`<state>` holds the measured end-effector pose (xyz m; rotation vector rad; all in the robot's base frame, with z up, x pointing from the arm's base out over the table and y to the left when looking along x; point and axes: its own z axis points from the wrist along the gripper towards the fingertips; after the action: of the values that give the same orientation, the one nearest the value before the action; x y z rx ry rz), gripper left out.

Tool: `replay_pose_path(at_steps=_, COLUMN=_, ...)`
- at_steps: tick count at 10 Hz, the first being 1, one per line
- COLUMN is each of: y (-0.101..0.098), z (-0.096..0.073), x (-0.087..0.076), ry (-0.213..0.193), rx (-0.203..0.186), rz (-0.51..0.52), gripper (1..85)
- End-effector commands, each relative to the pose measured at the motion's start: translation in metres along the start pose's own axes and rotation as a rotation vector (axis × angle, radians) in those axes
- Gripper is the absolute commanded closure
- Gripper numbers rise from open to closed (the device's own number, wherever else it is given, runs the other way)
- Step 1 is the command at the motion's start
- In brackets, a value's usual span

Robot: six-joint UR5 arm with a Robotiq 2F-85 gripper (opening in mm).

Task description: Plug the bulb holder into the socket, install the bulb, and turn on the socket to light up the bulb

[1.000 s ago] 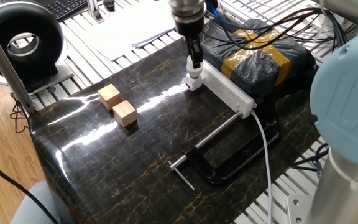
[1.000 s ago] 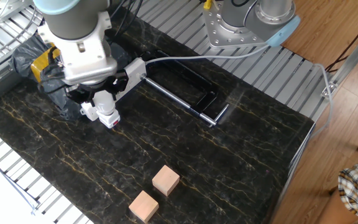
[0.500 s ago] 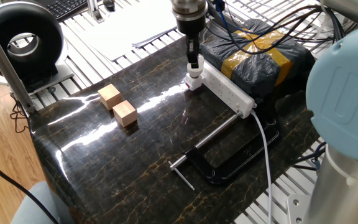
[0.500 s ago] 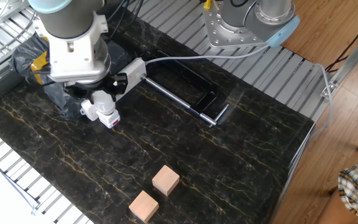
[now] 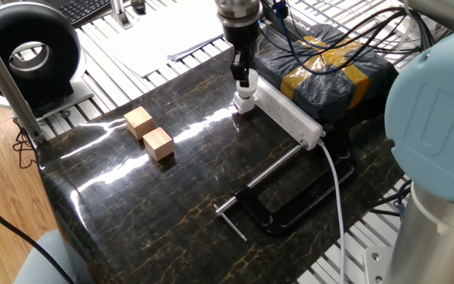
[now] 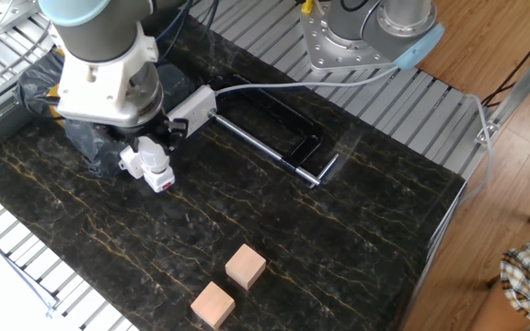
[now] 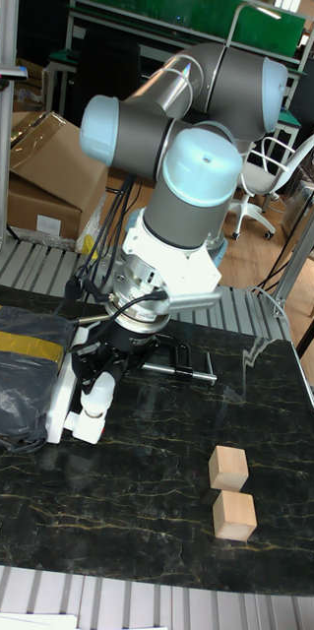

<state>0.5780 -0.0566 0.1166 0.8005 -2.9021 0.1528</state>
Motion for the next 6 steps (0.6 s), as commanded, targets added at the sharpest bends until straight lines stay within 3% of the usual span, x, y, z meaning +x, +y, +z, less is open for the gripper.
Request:
replay_pose_path(at_steps=1, y=0.0061, z=-0.0024, x=-0.0068, ry=-0.008, rx=-0.013, rz=0.124, gripper=84.3)
replay_pose_path(at_steps=6, y=0.0003, z=-0.0012, x=-0.0114, ry=-0.028, rx=0.002, rz=0.228, gripper=84.3)
